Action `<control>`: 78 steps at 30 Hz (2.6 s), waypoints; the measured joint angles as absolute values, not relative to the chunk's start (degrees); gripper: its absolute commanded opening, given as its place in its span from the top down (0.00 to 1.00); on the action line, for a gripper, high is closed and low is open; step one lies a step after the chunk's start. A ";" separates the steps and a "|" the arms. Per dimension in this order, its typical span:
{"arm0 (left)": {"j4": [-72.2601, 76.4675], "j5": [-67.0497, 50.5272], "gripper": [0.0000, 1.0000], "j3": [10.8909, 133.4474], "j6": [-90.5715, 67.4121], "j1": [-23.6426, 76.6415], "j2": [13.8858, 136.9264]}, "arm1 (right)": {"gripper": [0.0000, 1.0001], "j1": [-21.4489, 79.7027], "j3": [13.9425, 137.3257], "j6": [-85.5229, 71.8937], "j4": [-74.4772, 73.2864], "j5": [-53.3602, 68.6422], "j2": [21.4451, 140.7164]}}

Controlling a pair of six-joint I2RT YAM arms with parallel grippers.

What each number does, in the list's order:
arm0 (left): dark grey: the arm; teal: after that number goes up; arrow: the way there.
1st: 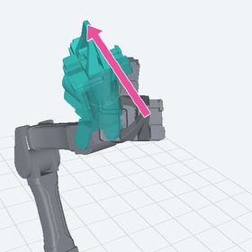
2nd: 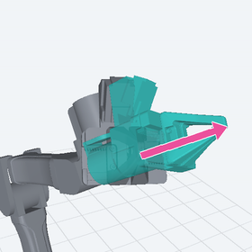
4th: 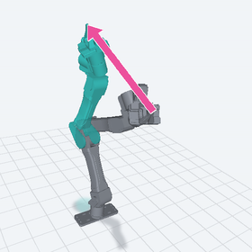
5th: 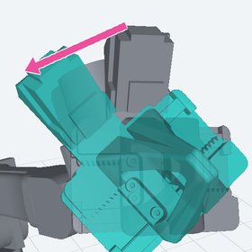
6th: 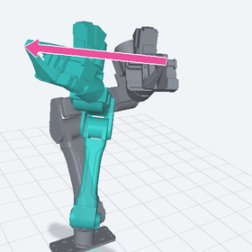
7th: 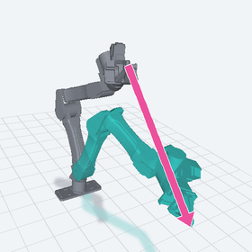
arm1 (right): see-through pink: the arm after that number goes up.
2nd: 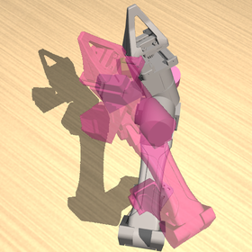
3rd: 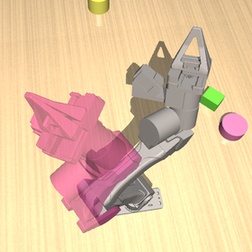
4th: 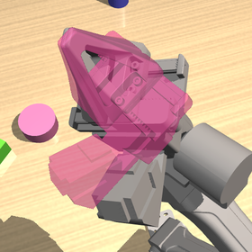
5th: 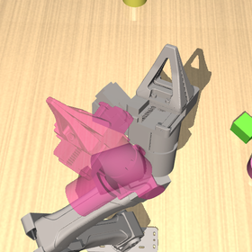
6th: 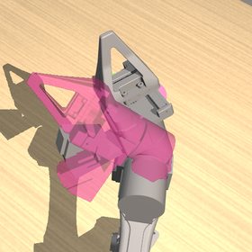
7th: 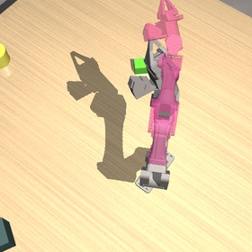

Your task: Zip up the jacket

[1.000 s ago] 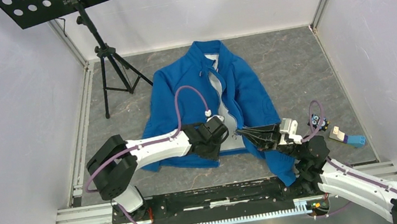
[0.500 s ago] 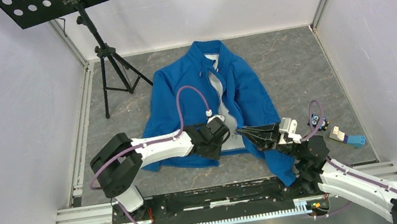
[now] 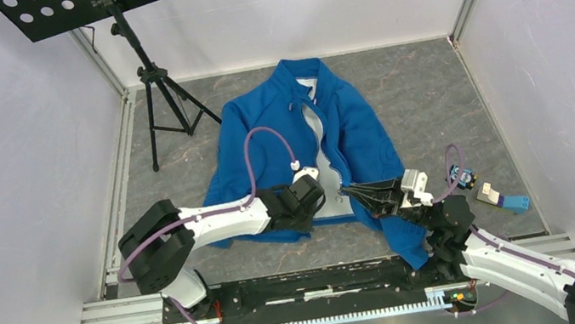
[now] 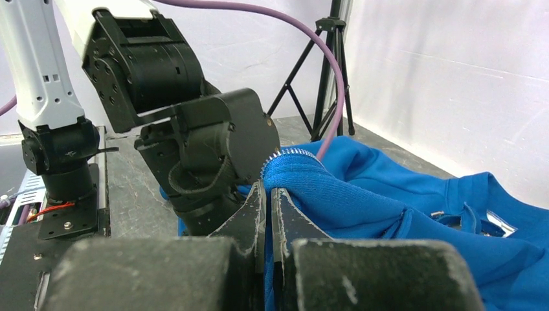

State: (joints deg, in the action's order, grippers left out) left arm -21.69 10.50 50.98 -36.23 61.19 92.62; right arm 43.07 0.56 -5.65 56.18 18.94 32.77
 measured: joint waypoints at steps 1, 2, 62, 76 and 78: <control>-21.61 10.52 0.97 50.52 -36.23 61.19 92.01 | 1.00 43.07 0.56 -5.65 56.18 18.94 33.04; -21.30 10.55 0.98 49.87 -36.23 61.19 91.11 | 1.00 43.07 0.56 -5.65 56.18 18.94 33.36; 49.39 11.40 0.98 6.98 -30.30 60.18 50.06 | 1.00 44.16 2.63 -63.70 84.73 23.42 86.19; 53.10 11.64 0.98 6.98 -30.33 60.18 50.09 | 1.00 44.14 4.73 -64.25 84.75 20.27 81.49; 53.34 11.92 0.98 7.01 -30.35 60.18 50.09 | 0.99 44.14 4.95 -64.25 84.73 20.23 81.36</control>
